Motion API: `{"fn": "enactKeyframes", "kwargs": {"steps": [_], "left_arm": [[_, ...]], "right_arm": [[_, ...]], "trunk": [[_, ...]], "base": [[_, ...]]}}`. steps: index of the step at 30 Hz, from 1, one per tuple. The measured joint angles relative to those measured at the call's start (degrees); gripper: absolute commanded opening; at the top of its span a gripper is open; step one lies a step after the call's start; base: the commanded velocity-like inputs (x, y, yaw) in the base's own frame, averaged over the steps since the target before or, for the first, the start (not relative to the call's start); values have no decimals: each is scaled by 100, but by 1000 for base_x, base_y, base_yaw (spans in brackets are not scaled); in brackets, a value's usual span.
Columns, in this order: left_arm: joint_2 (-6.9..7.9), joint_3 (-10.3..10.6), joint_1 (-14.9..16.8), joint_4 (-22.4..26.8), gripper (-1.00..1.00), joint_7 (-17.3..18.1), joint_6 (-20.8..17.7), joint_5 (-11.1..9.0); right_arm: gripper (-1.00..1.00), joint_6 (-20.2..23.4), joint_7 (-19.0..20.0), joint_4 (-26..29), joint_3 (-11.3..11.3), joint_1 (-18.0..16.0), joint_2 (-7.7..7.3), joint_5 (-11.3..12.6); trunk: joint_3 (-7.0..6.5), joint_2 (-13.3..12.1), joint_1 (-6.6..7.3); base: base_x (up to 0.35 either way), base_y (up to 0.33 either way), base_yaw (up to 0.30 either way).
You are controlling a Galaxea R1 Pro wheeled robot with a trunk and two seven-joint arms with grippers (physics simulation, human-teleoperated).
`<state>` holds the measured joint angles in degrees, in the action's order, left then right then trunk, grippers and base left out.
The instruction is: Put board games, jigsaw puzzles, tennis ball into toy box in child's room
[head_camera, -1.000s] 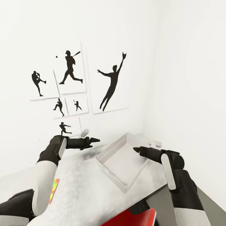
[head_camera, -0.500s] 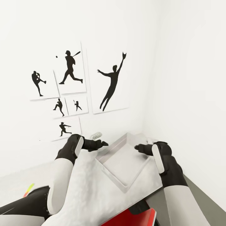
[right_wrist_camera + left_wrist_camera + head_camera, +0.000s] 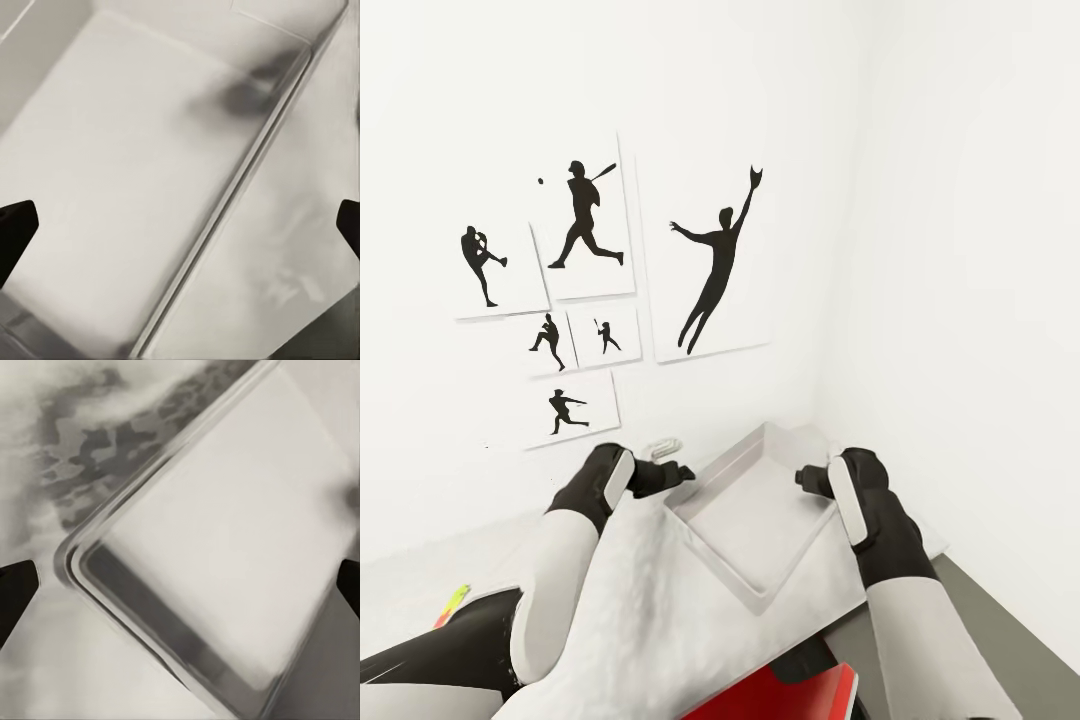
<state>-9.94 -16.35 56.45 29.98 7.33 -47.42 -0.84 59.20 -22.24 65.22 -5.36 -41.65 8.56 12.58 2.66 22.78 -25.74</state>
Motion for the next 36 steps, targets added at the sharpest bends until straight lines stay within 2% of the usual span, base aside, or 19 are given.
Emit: {"fn": "enactKeyframes", "kwargs": {"steps": [5,11,23,36], "left_arm": [[0,7,0,-36,100,-284,85,-151],[0,17,0,-113,100,-500,237,-219],[0,19,0,-164,100,-545,291,-266],[-1,24,1,-365,100,-521,334,-297]], "right_arm": [[100,4,-113,-89,1,-8,19,10],[100,7,-157,-205,1,-12,30,16],[100,-2,-173,-233,25,-5,31,11],[100,-14,-171,-233,51,-4,140,9]], "trunk": [[0,0,0],[0,0,0],[0,0,0],[38,0,0]], "base": [[0,0,0],[0,0,0],[0,0,0],[0,0,0]]}}
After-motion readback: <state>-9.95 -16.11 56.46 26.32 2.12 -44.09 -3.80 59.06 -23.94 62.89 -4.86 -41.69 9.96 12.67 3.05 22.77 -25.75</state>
